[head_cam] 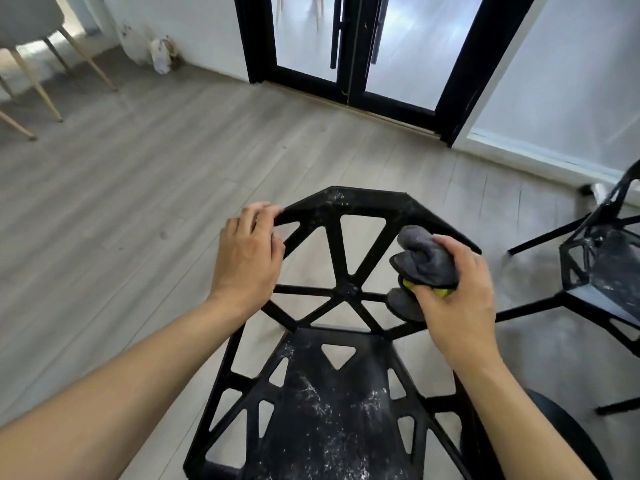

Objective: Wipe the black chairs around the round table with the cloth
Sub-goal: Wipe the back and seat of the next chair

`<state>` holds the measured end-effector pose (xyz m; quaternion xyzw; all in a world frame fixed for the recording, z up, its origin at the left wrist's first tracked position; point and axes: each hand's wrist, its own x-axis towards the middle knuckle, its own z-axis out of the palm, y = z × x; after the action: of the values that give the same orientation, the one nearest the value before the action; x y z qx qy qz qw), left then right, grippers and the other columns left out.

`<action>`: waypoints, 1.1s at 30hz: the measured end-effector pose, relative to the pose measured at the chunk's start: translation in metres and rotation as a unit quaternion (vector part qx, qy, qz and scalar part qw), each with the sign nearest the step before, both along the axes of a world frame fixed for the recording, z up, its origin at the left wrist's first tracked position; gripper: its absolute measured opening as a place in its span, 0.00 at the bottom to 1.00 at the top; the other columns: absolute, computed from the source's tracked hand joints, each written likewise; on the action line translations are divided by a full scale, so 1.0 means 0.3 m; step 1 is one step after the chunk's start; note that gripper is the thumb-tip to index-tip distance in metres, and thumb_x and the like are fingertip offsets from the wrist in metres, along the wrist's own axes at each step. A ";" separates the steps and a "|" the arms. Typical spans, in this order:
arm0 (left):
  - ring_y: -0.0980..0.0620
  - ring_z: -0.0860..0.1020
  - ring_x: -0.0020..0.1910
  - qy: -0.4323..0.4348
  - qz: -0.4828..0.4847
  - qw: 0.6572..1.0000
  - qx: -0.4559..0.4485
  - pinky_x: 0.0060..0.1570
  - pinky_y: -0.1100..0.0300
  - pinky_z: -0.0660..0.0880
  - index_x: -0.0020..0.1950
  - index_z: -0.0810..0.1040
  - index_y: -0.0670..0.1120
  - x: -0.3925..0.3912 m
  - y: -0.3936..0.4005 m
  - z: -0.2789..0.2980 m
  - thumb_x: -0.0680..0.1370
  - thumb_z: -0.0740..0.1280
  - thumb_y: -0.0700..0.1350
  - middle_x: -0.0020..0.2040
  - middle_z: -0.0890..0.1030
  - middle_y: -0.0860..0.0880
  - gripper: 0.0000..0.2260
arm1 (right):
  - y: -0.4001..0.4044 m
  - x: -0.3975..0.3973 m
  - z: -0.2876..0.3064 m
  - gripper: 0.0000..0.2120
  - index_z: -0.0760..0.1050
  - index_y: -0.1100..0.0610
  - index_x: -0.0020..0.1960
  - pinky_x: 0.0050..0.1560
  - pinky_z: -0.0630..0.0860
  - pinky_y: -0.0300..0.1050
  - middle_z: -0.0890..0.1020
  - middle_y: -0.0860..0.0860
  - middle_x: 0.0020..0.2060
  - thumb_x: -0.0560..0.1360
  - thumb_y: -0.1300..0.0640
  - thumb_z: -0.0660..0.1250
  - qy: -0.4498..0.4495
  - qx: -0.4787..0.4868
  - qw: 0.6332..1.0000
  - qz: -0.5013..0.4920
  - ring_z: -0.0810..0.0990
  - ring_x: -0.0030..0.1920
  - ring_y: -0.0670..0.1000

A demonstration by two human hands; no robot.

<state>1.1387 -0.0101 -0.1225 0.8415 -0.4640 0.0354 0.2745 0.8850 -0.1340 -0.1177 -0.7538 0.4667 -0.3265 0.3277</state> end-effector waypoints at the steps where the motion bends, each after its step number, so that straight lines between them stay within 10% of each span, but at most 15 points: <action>1: 0.45 0.72 0.60 -0.005 0.005 1.000 -0.002 0.63 0.50 0.67 0.71 0.72 0.47 0.025 -0.033 0.009 0.82 0.58 0.43 0.68 0.73 0.47 0.17 | -0.018 0.029 0.026 0.31 0.72 0.42 0.67 0.62 0.68 0.37 0.74 0.44 0.60 0.69 0.63 0.75 0.004 -0.034 0.999 0.011 0.72 0.62 0.48; 9: 0.43 0.77 0.51 0.111 -0.017 0.992 0.061 0.54 0.46 0.69 0.58 0.75 0.52 0.110 -0.200 -0.084 0.85 0.52 0.48 0.50 0.82 0.51 0.12 | -0.168 0.300 0.154 0.31 0.70 0.49 0.73 0.65 0.64 0.55 0.71 0.56 0.66 0.70 0.57 0.67 0.125 -0.311 0.939 0.080 0.69 0.65 0.59; 15: 0.44 0.76 0.47 0.090 -0.001 0.996 0.020 0.49 0.48 0.65 0.56 0.74 0.52 0.108 -0.196 -0.109 0.85 0.51 0.51 0.47 0.82 0.54 0.13 | -0.193 0.419 0.006 0.31 0.66 0.49 0.76 0.70 0.62 0.59 0.68 0.58 0.69 0.73 0.44 0.60 0.290 -0.320 0.881 0.191 0.69 0.67 0.60; 33: 0.47 0.71 0.43 0.068 0.017 0.997 -0.039 0.47 0.55 0.55 0.53 0.73 0.51 0.094 -0.207 -0.153 0.84 0.49 0.51 0.44 0.81 0.52 0.14 | -0.335 0.434 -0.125 0.16 0.72 0.58 0.64 0.52 0.71 0.54 0.79 0.59 0.55 0.81 0.51 0.62 0.180 -0.457 0.866 0.096 0.76 0.51 0.60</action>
<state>1.1668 -0.0722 -0.1683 0.8382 -0.4283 0.0010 0.3375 1.0152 -0.2345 -0.1552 -0.9061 0.2413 -0.3288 -0.1128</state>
